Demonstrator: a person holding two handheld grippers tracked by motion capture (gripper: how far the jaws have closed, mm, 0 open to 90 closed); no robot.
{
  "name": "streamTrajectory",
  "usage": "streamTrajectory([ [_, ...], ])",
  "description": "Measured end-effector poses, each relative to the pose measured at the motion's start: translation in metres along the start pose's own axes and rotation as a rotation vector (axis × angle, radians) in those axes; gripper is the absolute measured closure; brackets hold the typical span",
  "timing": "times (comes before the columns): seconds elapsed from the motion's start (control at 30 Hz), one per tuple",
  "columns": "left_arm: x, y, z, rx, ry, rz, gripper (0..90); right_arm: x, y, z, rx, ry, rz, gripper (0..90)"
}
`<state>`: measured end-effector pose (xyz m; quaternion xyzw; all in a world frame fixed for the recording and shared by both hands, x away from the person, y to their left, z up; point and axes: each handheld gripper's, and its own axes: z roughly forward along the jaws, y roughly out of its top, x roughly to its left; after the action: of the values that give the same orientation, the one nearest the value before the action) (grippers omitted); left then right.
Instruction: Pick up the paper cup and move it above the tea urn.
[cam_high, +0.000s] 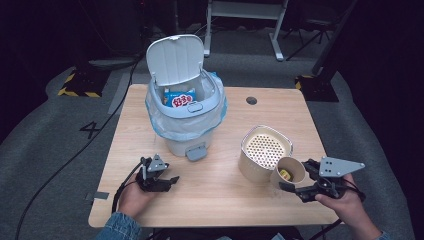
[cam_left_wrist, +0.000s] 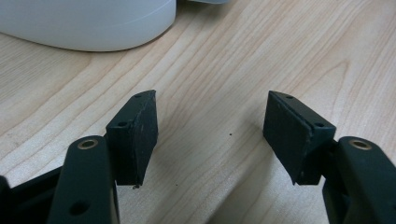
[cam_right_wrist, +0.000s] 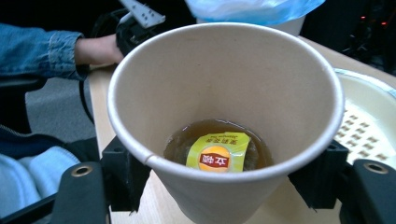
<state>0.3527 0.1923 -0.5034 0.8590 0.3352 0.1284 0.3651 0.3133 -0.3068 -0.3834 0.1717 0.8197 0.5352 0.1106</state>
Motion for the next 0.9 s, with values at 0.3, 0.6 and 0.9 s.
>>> streamTrajectory([
  [0.3, 0.001, 0.000, 0.000, 0.000, 0.004, 0.001, 35.4, -0.009, 0.033, -0.010, -0.021, -0.043, -0.007, 31.1],
  [0.6, 0.000, 0.000, 0.001, 0.000, 0.005, 0.002, 35.4, -0.034, 0.051, -0.012, -0.027, -0.122, -0.028, 31.3],
  [0.9, 0.001, 0.001, 0.000, 0.000, 0.009, 0.005, 35.4, -0.063, 0.058, -0.011, -0.038, -0.186, -0.036, 31.3],
])
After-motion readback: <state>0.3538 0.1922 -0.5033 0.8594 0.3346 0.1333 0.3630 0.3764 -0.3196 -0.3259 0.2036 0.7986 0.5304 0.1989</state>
